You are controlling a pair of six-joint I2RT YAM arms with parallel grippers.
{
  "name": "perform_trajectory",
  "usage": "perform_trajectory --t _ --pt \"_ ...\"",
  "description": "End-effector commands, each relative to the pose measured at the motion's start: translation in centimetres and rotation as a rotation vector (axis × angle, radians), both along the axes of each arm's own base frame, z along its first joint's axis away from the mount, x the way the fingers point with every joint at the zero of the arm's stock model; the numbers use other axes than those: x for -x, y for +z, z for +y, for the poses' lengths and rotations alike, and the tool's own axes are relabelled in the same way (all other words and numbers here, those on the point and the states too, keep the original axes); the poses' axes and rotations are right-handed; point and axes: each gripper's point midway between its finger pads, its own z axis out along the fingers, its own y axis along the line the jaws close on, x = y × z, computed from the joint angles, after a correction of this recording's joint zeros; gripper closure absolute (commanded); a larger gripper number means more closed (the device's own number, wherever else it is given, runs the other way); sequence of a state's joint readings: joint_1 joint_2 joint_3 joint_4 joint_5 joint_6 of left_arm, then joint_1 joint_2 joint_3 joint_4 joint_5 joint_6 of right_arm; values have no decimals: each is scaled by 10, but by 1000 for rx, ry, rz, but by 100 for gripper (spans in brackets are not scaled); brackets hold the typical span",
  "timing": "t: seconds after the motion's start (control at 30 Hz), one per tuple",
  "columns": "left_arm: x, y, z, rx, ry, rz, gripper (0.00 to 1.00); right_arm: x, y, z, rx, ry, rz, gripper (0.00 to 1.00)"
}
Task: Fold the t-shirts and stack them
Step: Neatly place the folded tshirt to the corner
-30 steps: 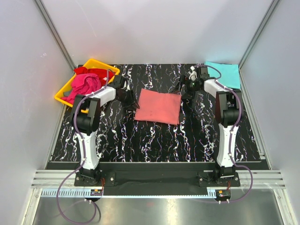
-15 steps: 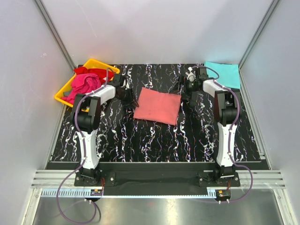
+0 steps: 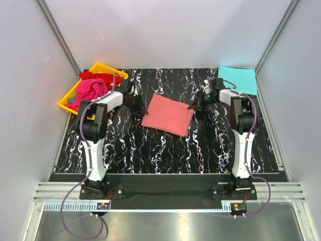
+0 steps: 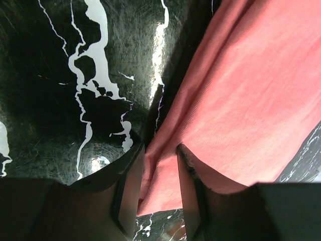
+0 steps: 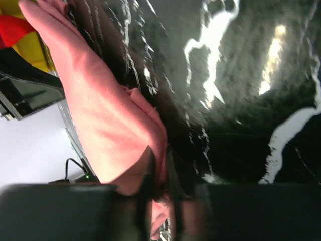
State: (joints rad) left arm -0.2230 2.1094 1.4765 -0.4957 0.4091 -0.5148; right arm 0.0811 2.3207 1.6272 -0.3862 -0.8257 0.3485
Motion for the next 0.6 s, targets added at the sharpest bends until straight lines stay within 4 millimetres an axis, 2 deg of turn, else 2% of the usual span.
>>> perform_trajectory --t 0.0,0.03,0.07,0.13,0.17,0.23,0.33,0.47,0.57 --pt "14 -35 15 -95 11 54 61 3 2 0 -12 -18 15 88" --pt "14 -35 15 -98 10 55 61 3 6 1 -18 -26 5 99" --pt "14 -34 15 -98 7 51 61 -1 24 3 -32 -51 -14 100" --pt "15 -33 13 -94 1 56 61 2 40 12 -30 -58 -48 100" --pt "14 -31 11 -92 -3 52 61 0 57 13 -4 -75 -87 100" --pt "14 -25 10 -98 -11 41 61 5 75 22 18 -77 -124 100" --pt "13 -19 14 -123 -4 39 61 6 79 22 104 -101 -141 100" --pt "8 -2 18 -144 4 8 60 4 82 16 214 -112 -175 100" --pt "-1 31 19 -155 19 -48 56 5 87 15 230 -108 -193 100"
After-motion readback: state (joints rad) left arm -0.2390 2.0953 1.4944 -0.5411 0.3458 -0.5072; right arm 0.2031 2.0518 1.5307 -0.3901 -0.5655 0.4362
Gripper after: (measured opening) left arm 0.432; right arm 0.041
